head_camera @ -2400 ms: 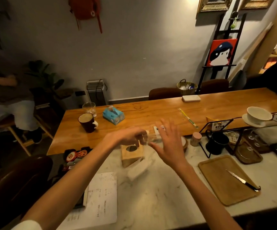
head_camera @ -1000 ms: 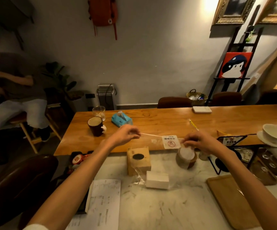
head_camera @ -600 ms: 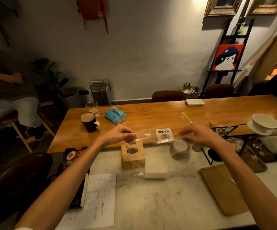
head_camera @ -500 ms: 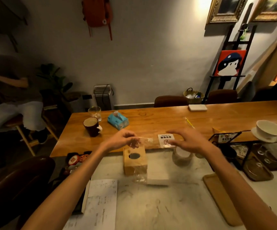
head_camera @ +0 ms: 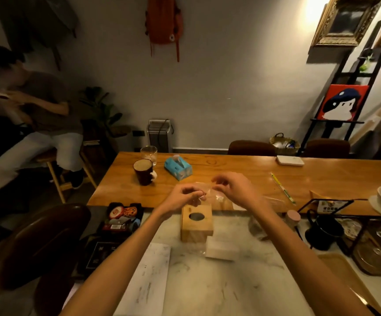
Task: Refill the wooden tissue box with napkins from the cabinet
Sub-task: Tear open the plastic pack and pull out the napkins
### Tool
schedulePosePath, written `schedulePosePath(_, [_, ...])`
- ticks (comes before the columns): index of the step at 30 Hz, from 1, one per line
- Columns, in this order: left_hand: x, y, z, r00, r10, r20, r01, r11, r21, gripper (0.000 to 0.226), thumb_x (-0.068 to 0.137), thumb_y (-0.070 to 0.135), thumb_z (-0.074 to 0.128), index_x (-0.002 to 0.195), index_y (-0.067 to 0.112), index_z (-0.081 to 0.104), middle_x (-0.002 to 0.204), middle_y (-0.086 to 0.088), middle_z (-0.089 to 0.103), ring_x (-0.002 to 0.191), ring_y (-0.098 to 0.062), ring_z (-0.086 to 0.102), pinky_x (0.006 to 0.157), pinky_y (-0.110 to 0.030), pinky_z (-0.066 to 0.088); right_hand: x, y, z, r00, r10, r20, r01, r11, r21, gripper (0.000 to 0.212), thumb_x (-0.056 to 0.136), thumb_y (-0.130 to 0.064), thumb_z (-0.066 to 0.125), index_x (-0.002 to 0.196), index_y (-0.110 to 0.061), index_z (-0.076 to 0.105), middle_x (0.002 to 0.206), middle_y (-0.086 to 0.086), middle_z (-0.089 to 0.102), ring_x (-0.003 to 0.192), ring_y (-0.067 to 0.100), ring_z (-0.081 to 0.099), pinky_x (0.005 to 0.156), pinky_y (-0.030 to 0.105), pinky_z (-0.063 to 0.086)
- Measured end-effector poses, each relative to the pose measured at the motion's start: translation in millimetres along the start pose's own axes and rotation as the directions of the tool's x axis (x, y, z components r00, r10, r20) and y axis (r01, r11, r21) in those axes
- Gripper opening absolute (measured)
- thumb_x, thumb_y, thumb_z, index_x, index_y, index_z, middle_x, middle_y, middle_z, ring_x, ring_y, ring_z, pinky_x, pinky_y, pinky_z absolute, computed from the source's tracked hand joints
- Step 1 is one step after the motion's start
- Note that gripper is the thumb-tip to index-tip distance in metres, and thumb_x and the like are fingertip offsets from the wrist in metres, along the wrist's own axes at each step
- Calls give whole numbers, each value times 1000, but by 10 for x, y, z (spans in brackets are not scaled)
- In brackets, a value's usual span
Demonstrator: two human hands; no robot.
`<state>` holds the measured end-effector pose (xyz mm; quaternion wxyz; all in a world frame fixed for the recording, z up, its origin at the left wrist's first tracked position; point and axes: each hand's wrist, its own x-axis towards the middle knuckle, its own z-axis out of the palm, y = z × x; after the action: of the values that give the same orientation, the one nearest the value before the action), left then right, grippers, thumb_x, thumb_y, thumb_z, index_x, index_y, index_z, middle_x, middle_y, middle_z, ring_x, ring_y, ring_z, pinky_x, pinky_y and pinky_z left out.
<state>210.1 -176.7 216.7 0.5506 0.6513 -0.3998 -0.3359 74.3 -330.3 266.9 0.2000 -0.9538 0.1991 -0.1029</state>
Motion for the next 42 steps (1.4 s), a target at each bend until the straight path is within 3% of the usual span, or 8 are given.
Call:
schedulePosePath(4, [56,-64,41,987,-39,-155,35,999,-27,17,92,15,63,102,3,70,88,-7,71,77,-19,63,64,-23,53,-151,-116,251,839,-341,-423,265,936,-230,17,88,-24,65,103,-19,69,102,1,67,92,15,59,74,21,43])
schedulePosePath(11, [-98,-83,27,998,-56,-21,56,998,-9,27,92,7,60,118,12,64,107,-11,71,93,-20,68,79,-27,56,-183,-132,677,899,-310,-310,239,939,-248,23,87,-29,69,106,-18,64,101,0,67,86,14,61,69,27,52])
schedulePosePath(15, [-203,-68,-24,998,-62,4,62,998,24,41,86,-8,61,122,10,62,102,-8,71,92,-15,67,82,-29,56,-163,-132,733,901,-321,-292,238,928,-285,25,86,-34,70,104,-17,65,96,1,69,82,17,62,65,30,52])
schedulePosePath(22, [-248,-26,24,994,-26,-102,38,993,115,31,86,-12,55,112,0,65,90,-4,67,75,3,64,66,-12,52,-114,-194,705,881,-315,-351,225,935,-274,13,88,-33,67,88,-20,69,79,-3,71,68,15,62,57,24,39])
schedulePosePath(28, [-287,19,79,993,-19,-115,34,991,127,22,92,1,56,110,8,67,97,-8,69,86,-14,65,75,-22,54,-180,-205,713,893,-349,-284,237,901,-363,26,75,-34,80,90,-19,67,83,0,70,71,17,63,59,28,49])
schedulePosePath(36, [-310,-34,129,994,-24,-107,38,991,130,18,92,2,57,106,5,69,97,-10,70,87,-17,65,75,-26,55,-153,-179,440,850,-231,-474,137,965,-225,14,93,-32,60,90,-20,67,80,-3,68,69,12,61,53,17,39])
schedulePosePath(39, [-265,3,147,992,-1,-128,19,990,137,19,92,2,57,107,7,67,97,-8,70,85,-16,64,75,-28,55,-92,-181,233,847,-253,-468,169,962,-213,15,93,-32,61,95,-21,70,87,-2,70,78,12,62,59,18,40])
schedulePosePath(42, [-207,-15,123,988,1,-155,23,988,153,25,92,2,54,112,16,62,93,-5,69,86,-17,65,75,-31,55,-184,-40,75,858,-163,-487,223,972,68,29,95,-34,58,118,-18,65,115,2,68,109,16,59,89,32,51])
